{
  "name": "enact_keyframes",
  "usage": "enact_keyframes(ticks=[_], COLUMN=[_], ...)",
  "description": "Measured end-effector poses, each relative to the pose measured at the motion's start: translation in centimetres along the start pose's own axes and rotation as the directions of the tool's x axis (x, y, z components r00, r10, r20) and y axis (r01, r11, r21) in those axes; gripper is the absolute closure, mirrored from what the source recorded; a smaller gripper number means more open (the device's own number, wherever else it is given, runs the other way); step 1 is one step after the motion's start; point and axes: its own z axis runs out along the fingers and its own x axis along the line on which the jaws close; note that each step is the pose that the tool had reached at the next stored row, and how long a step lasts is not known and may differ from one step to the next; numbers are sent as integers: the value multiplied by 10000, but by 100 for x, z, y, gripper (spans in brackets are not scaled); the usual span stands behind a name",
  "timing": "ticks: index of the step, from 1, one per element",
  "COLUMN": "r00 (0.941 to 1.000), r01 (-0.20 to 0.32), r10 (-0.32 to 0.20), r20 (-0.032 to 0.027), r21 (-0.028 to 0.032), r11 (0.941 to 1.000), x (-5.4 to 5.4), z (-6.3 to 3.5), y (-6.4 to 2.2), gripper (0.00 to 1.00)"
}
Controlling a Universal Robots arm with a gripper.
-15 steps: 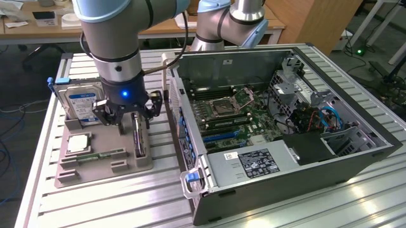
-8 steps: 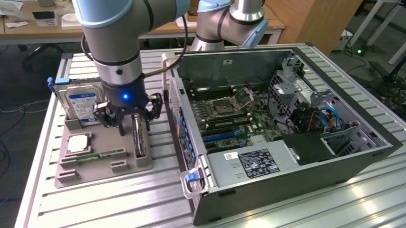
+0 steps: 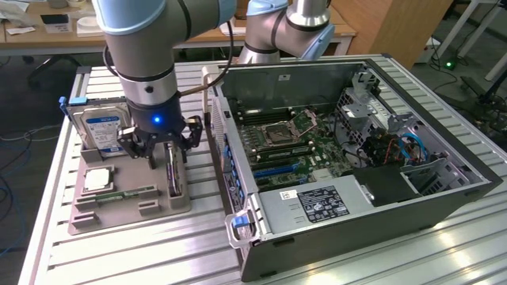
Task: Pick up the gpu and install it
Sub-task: 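Pick up the gpu and move the gpu toward the slot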
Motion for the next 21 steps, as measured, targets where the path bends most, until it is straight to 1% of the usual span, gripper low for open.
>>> enact_keyframes(ticks=[2,8,17,21], r00=[10000,10000,10000,10000], r01=[1,1,-24,-49], r10=[-1,-1,24,49], r20=[0,-2,-2,-4], r21=[19,62,98,103], r11=[10000,10000,9999,9999], x=[0,1,3,4], z=[16,84,190,197], y=[15,22,35,36], gripper=[35,35,35,35])
